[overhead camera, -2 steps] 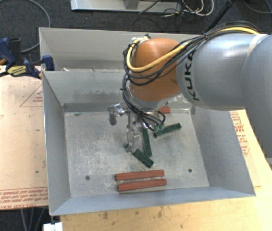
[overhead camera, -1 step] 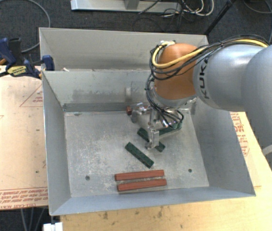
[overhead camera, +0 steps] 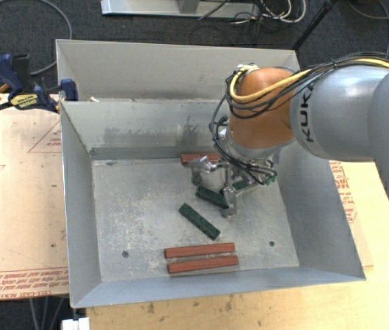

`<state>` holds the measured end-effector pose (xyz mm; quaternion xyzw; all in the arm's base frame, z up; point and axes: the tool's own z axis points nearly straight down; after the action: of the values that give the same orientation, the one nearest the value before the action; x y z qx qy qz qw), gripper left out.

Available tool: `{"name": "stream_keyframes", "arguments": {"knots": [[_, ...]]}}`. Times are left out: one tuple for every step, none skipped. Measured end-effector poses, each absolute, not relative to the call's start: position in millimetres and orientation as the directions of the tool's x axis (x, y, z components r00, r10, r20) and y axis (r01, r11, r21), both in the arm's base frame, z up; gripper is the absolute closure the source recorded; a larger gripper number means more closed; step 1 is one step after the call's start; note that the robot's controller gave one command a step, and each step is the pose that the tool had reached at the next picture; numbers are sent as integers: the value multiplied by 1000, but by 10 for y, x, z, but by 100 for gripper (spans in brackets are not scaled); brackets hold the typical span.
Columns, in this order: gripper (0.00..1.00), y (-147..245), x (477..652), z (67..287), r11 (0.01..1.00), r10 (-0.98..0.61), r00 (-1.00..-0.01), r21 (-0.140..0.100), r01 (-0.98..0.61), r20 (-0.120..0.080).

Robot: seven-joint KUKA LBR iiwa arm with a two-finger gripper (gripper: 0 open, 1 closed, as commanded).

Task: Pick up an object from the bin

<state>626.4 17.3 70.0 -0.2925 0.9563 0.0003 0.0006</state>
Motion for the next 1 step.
{"name": "stream_keyframes", "arguments": {"knots": [[100, 177, 6271, 709, 829, -559, -829, 1, -559, -3]]}}
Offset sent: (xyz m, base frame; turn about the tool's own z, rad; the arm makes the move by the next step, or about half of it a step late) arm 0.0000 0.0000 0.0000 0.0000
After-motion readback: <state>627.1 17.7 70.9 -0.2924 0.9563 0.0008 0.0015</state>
